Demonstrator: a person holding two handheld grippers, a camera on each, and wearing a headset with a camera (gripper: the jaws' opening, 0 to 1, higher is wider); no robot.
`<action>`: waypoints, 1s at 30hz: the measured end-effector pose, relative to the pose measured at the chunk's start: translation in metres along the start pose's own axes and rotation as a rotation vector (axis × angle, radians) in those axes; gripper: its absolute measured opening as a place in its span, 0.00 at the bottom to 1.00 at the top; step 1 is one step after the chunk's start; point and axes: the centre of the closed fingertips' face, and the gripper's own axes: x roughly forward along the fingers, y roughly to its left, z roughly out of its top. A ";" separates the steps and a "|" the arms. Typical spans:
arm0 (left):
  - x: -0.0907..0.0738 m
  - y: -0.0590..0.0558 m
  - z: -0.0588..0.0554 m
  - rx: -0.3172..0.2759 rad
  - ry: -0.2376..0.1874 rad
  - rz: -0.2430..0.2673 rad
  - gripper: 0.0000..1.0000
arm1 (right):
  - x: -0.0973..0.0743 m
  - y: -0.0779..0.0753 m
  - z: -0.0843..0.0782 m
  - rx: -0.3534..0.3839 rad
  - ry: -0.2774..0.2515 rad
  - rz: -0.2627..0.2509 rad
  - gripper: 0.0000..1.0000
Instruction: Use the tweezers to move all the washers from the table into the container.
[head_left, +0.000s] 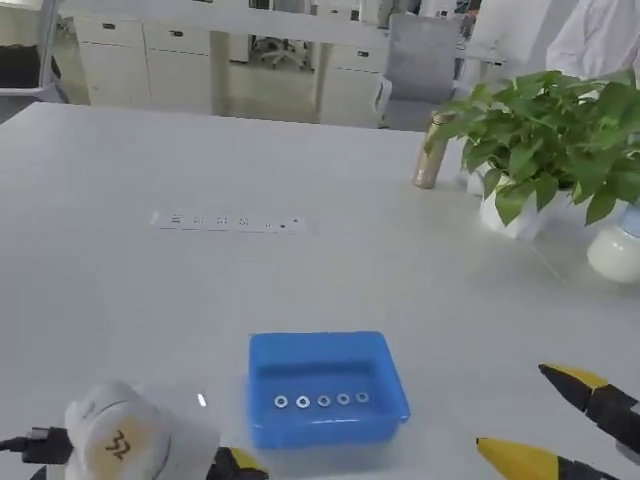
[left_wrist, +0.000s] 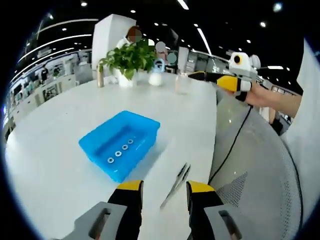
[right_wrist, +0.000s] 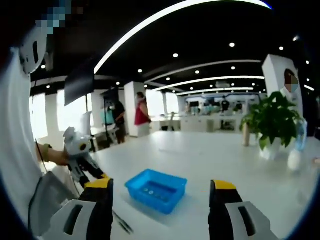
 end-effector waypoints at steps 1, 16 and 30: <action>-0.007 0.001 0.005 -0.026 -0.040 0.028 0.41 | 0.000 -0.001 0.003 0.002 -0.011 0.000 0.82; -0.096 0.022 0.033 -0.248 -0.397 0.581 0.81 | -0.006 -0.016 -0.012 -0.119 0.049 0.040 0.99; -0.091 0.020 0.025 -0.274 -0.393 0.646 0.99 | -0.011 -0.016 -0.023 -0.152 0.056 0.076 0.99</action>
